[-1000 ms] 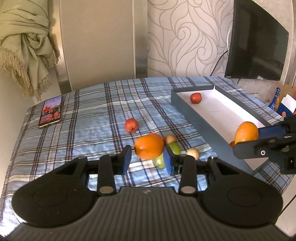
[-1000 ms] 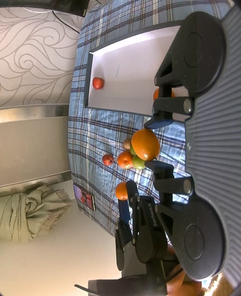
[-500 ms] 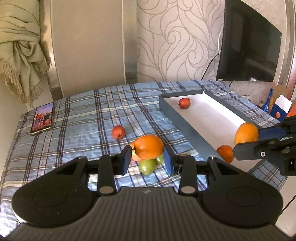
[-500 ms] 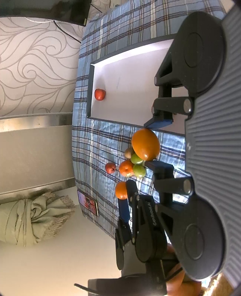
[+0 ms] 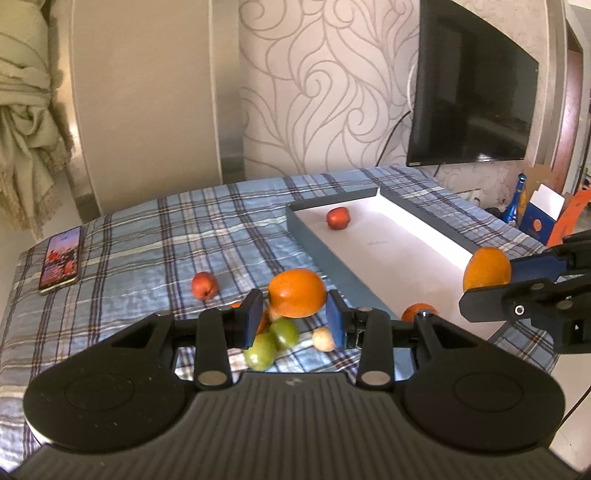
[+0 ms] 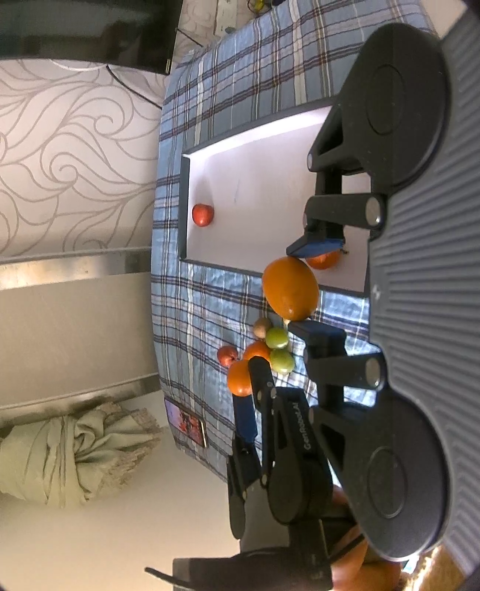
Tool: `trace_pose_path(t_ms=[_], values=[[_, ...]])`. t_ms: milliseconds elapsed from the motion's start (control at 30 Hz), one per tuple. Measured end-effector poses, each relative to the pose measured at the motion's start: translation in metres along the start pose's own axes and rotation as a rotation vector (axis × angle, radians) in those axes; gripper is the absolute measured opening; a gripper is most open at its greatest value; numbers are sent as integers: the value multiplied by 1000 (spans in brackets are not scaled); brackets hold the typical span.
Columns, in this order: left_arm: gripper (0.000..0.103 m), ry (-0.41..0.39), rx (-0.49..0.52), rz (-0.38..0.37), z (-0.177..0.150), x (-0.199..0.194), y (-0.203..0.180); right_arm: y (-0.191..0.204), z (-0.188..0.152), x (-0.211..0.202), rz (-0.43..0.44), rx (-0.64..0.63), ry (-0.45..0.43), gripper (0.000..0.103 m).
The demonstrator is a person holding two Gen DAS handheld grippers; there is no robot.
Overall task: Organize fruits
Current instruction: 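Carry both held oranges toward the white box, then lower the orange into the white box and open the left tool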
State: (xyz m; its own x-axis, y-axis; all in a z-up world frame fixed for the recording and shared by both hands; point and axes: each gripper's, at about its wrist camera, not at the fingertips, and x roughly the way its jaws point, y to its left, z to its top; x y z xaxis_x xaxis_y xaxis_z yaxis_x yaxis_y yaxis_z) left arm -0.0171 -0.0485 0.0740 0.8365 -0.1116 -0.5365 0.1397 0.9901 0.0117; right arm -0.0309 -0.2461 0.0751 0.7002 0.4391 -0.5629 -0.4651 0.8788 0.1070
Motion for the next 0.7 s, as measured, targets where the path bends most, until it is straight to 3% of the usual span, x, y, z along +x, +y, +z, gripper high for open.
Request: trace_pose_path(t_ms=[700], values=[[43, -19, 74, -151, 24, 28, -49, -34, -10, -24, -130, 83, -26, 40]])
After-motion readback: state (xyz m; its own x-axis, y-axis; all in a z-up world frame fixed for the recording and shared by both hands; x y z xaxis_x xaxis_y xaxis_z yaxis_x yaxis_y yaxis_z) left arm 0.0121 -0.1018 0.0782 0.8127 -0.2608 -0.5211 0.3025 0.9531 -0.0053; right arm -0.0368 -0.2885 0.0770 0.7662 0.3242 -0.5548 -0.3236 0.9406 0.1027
